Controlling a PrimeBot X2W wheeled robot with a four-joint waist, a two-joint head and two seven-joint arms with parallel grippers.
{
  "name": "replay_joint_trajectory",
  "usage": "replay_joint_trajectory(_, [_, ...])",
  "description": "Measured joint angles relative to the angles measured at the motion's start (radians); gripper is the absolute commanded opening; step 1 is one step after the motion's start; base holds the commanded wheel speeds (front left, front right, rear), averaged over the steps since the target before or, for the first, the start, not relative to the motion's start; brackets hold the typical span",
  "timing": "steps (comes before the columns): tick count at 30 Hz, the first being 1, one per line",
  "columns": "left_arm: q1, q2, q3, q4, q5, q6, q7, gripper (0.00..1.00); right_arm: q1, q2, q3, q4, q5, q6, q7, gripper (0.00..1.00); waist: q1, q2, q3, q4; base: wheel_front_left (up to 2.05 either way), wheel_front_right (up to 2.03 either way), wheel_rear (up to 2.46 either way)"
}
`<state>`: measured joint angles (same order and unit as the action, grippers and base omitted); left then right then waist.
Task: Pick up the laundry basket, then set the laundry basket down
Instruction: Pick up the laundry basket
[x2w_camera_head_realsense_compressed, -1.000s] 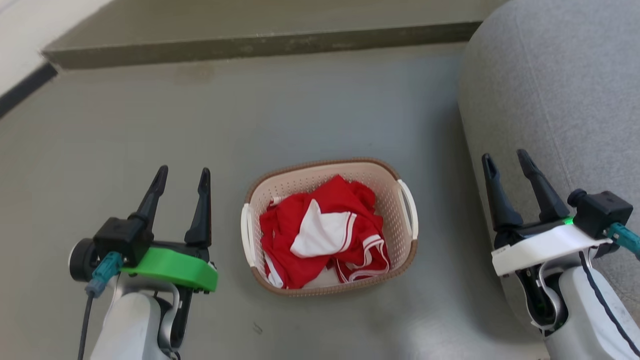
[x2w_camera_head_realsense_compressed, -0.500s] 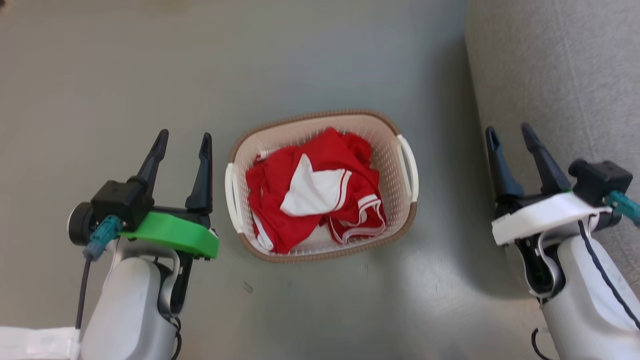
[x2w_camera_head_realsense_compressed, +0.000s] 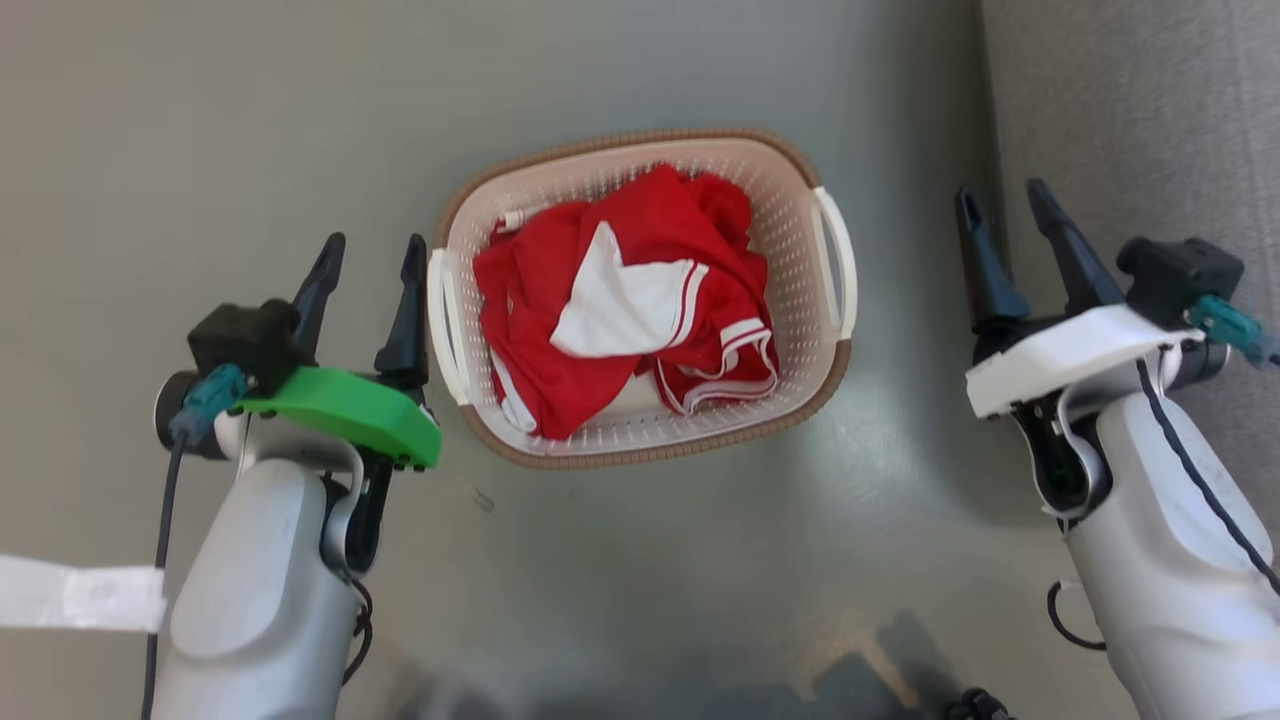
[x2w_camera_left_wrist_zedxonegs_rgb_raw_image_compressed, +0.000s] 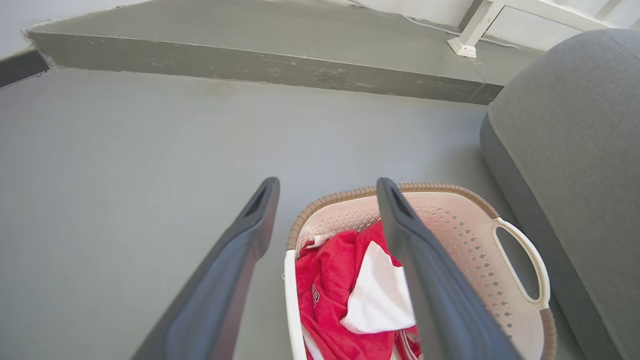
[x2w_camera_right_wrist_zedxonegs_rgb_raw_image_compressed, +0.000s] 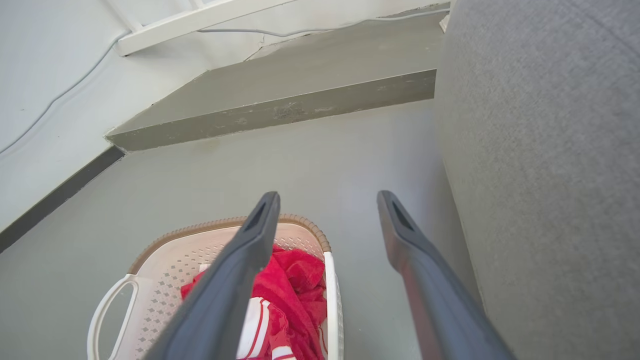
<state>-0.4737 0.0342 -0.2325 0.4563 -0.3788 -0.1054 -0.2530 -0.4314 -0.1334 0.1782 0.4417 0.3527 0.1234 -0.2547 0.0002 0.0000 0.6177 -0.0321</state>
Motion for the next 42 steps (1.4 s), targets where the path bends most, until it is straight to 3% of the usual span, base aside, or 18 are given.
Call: replay_joint_trajectory(42, [-0.394, -0.013, -0.12, 0.441, -0.156, -0.009, 0.103, 1.0, -0.422, 0.042, 0.202, 0.443, 0.072, 0.001, 0.0, 1.0, -0.0001, 0.0, 0.374, 0.015, 0.0, 0.0, 0.0])
